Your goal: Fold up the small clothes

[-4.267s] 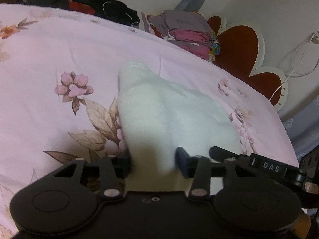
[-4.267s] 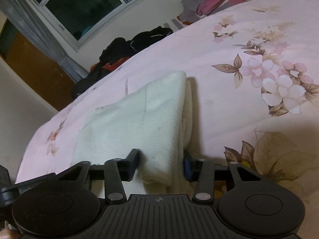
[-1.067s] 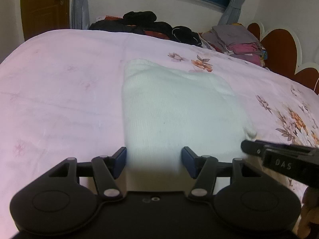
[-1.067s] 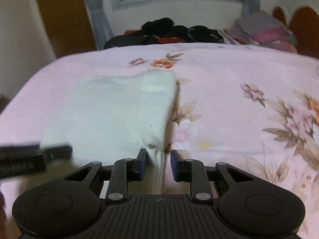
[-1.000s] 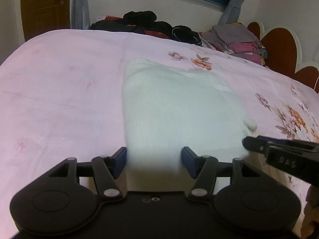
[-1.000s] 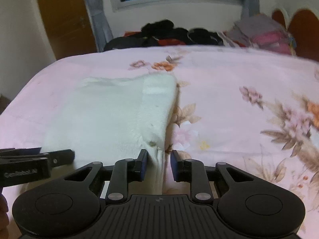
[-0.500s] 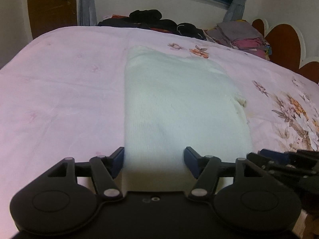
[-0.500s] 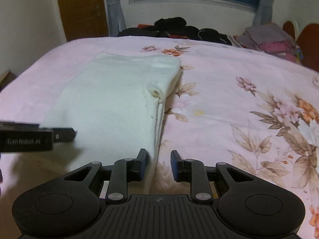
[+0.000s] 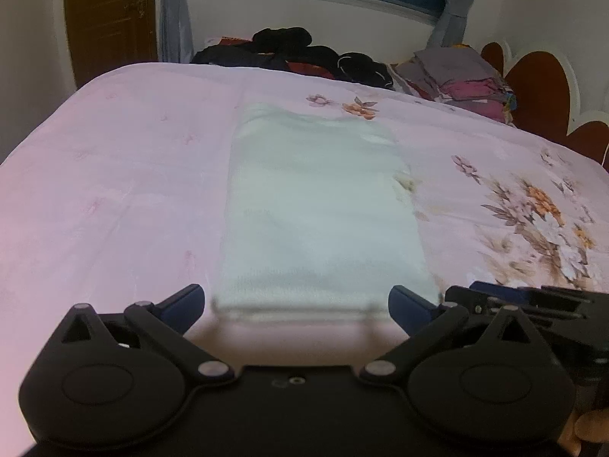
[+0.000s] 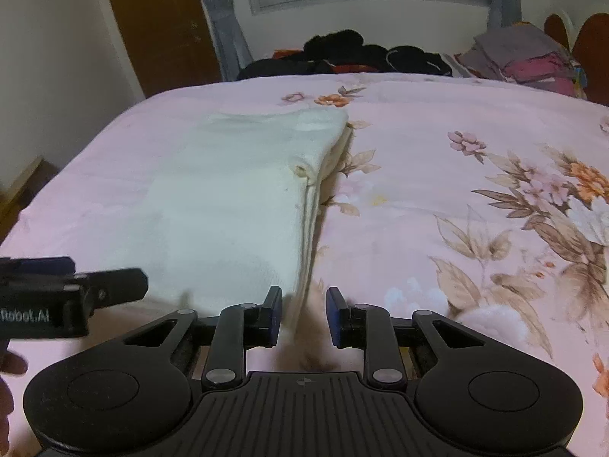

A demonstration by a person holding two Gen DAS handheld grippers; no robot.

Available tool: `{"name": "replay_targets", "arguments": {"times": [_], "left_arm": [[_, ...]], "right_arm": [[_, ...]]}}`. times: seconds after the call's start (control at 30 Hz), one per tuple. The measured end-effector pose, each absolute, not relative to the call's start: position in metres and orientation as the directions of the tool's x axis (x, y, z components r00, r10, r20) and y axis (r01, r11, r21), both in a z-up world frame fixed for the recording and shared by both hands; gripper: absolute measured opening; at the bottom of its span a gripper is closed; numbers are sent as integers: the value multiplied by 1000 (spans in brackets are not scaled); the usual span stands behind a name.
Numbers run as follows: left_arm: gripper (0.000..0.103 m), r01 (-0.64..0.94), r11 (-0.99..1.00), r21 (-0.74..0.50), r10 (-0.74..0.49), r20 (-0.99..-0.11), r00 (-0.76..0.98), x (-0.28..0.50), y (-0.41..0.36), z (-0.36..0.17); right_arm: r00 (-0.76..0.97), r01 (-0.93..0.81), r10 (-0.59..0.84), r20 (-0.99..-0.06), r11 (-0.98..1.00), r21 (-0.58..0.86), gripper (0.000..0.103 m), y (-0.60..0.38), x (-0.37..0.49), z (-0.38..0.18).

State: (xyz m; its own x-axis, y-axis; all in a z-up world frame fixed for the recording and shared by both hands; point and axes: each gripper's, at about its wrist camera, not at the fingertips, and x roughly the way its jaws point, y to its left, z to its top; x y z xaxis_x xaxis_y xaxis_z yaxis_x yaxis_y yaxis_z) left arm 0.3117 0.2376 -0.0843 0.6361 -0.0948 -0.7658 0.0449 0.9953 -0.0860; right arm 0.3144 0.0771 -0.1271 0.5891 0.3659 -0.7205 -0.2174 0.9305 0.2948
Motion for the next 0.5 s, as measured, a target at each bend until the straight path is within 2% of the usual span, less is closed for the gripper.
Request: {"name": "replay_targets", "arguments": {"times": [0.03,0.07,0.1,0.17,0.33,0.5], "left_arm": [[103,37,995,-89,-92,-767,635,306,237,-81],[103,29,995,-95,-92,-766,636,300,237,-77],[103,20,995,-98,-88,-765,638,292,237,-72],[103,7,996,-86,-71,-761,645,277,236,-63],[103,-10,1000,-27,-12,-733,680,237,233,-38],[103,-31,999,-30,3,-680,733,196,233,-6]], "right_arm": [[588,-221,377,-716,926,306,26,74,307,-123],[589,-223,383,-712,923,312,33,71,300,-119],[594,-223,386,-706,922,317,51,67,291,-115],[611,-231,392,-687,919,319,66,59,273,-103],[624,-247,412,-664,910,333,66,43,234,-75],[630,-290,439,-641,898,331,88,35,190,-43]]}}
